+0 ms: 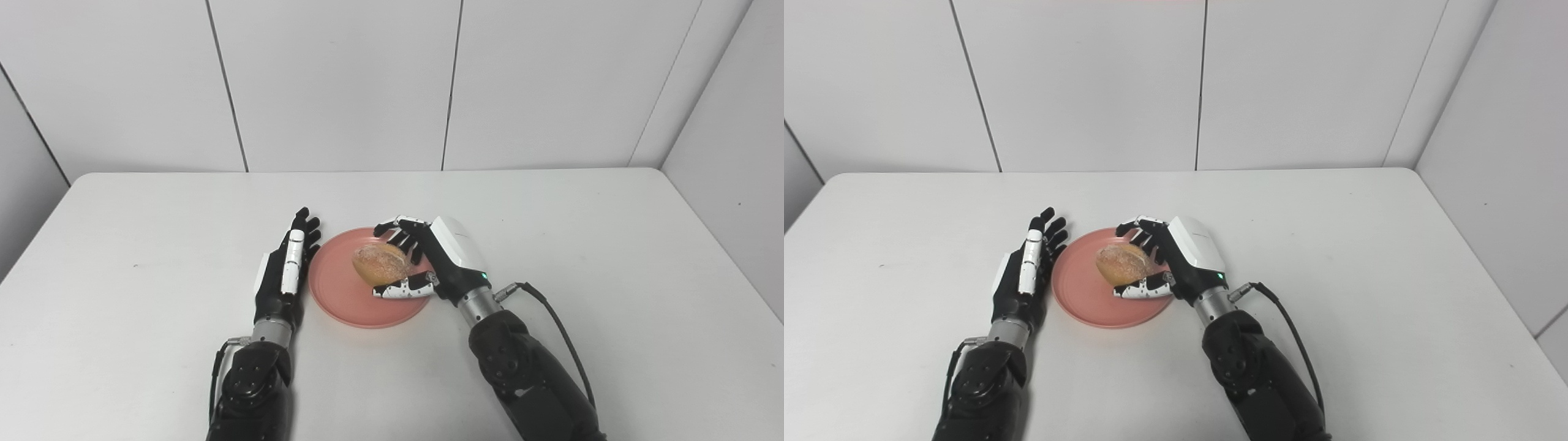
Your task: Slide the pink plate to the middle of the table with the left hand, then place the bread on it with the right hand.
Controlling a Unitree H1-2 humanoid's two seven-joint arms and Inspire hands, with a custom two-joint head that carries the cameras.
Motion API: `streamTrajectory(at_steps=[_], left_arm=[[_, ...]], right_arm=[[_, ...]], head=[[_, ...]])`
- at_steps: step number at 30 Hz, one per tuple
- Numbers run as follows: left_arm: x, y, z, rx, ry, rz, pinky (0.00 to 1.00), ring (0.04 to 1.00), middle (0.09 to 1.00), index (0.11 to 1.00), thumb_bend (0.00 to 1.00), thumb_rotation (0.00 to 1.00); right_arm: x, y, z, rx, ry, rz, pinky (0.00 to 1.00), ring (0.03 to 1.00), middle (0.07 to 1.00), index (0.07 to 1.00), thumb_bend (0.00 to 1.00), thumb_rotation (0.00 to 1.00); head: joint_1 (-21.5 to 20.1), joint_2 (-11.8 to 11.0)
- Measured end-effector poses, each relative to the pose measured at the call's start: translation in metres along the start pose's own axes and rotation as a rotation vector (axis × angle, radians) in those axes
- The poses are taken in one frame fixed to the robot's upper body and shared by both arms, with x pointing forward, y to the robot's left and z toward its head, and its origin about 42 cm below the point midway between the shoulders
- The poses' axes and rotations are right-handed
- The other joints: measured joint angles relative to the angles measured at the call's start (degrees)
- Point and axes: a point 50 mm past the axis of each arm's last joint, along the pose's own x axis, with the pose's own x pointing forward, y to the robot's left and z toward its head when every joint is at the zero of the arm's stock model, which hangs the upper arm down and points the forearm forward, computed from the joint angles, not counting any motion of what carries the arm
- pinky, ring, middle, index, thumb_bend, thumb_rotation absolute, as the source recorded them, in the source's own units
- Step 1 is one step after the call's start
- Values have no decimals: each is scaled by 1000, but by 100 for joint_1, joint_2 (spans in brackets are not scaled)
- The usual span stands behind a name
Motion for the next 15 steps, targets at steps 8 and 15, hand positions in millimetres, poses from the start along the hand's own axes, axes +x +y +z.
streamTrajectory(at_steps=[8,15], left_arm=[[0,0,0,0,1,0,921,936,927,923,572,1000],[0,0,0,2,2,1,910,931,925,916,574,1000]], right_arm=[[9,10,-4,-101,-34,26,379,488,492,635,539,0],[14,10,-3,-161,-61,32,630,677,669,738,462,131]], head=[[0,35],[-9,62]])
